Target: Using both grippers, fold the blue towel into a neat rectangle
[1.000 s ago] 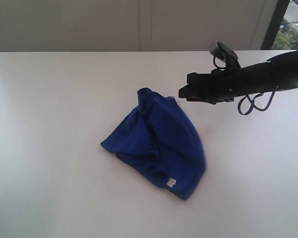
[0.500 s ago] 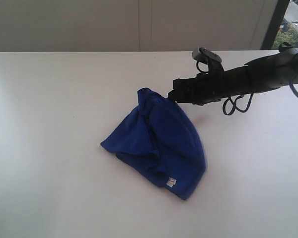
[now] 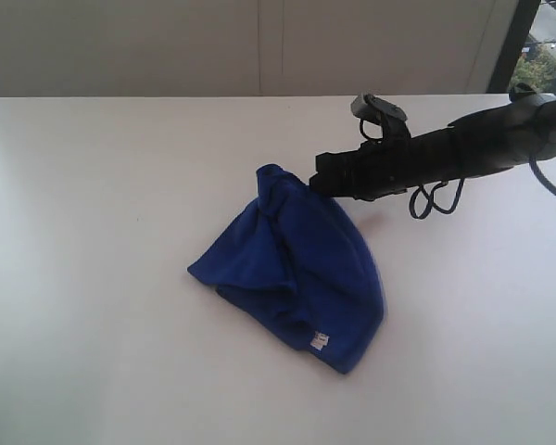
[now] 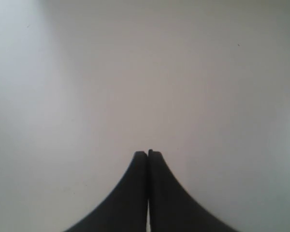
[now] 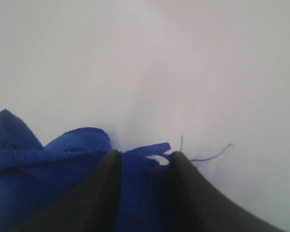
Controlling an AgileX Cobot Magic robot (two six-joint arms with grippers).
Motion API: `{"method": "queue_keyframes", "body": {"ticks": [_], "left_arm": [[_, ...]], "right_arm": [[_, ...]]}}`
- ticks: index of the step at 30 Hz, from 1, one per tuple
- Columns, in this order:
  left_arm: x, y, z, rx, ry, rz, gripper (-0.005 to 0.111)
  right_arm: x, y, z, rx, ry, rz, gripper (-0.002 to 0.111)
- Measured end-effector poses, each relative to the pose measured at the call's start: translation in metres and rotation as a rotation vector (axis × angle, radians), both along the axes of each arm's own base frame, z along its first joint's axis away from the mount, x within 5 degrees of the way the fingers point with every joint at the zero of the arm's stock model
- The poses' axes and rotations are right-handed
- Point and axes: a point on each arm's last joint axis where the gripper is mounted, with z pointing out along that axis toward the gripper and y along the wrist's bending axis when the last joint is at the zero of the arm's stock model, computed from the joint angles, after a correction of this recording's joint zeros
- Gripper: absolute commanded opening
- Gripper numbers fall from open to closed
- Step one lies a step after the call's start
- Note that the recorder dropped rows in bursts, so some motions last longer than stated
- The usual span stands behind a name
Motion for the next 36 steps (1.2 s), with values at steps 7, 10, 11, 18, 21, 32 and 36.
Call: {"method": "queue_keyframes", "body": {"ticks": [7,10,11,18,21,32,36], "left_arm": [[0.000,0.000,0.000,0.000,0.000,0.000,0.000],[0.000,0.000,0.000,0.000,0.000,0.000,0.000],[0.000,0.000,0.000,0.000,0.000,0.000,0.000],[0.000,0.000,0.000,0.000,0.000,0.000,0.000],[0.000,0.000,0.000,0.000,0.000,0.000,0.000],[0.000,0.000,0.000,0.000,0.000,0.000,0.000],[0.000,0.000,0.000,0.000,0.000,0.000,0.000]], "right_arm": [[-0.004,0.004,-0.014,0.037,0.051,0.044,0.032],[-0.005,0.004,-0.014,0.040,0.049,0.048,0.022],[-0.005,0.004,-0.014,0.037,0.044,0.052,0.016],[-0.002,0.003,0.002,0.016,-0.017,0.054,0.000],[-0.002,0.002,0.020,0.001,-0.086,0.068,0.000],[-0.012,-0.002,0.077,-0.093,-0.237,0.149,0.000],[-0.017,-0.006,0.082,-0.164,-0.195,0.163,0.000]]}}
